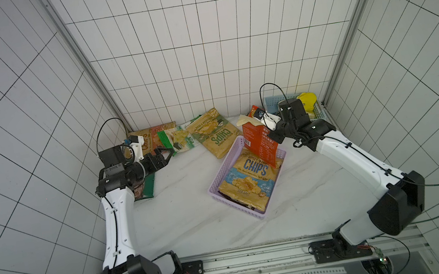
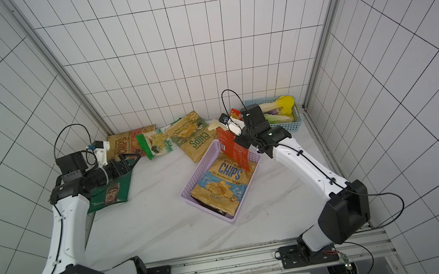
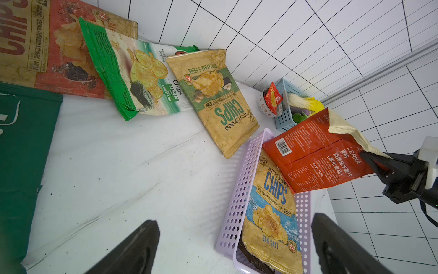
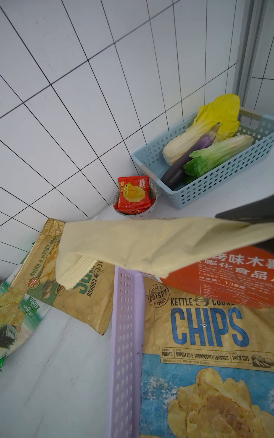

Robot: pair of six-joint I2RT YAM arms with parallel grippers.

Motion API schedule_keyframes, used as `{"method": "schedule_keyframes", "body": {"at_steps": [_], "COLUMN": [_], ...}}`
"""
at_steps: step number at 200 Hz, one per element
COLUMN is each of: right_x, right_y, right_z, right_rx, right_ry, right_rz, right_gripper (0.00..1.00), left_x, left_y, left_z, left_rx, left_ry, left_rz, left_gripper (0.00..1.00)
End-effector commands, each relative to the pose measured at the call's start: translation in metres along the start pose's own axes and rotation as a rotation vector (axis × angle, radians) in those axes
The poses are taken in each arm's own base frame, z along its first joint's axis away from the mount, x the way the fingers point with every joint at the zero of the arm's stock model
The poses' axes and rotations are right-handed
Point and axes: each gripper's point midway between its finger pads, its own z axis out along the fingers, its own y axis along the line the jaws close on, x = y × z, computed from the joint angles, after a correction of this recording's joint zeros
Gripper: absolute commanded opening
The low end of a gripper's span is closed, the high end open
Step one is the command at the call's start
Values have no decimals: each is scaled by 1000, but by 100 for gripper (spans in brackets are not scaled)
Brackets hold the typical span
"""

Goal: Put the potato chips into the basket
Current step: Place the potato chip in the basket.

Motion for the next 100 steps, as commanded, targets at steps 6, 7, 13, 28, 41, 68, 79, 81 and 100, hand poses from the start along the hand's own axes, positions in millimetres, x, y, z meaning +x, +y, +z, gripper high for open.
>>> {"method": "schedule_keyframes", "body": {"at_steps": [6, 7, 13, 28, 41, 68, 79, 81, 100], "right_x": [-18, -17, -15, -10, -7, -3, -2, -2, -3], "right_y": [-23, -23, -21, -16, -13, -16, -17, -18, -20], "right_z": [-11, -10, -9, -4, -2, 0, 1, 1, 7], "right_rx": [43, 42, 34, 14, 5, 29, 33, 34, 36], "right_ry": [-49, -48, -42, -27, -19, -2, 4, 5, 15], "right_rz": [-52, -53, -57, -66, -72, -112, -135, -138, -172], "right_gripper": [0, 0, 0, 0, 0, 0, 0, 0, 0], "left_x": [-2, -2, -2, -3, -2, -2, -2, -2, -2], "left_y": [-3, -3, -3, -2, -2, -1, -1, -1, -1], "left_z": [-1, -1, -1, 0, 0, 1, 1, 2, 2], "left_rx": [10, 9, 10, 9, 8, 8, 10, 10, 12], "left_ry": [-17, -17, -17, -17, -15, -15, -12, -12, -12], "left_rz": [15, 15, 16, 16, 14, 10, 7, 6, 6], "left_gripper": [98, 98, 99, 98, 98, 98, 98, 98, 98]}}
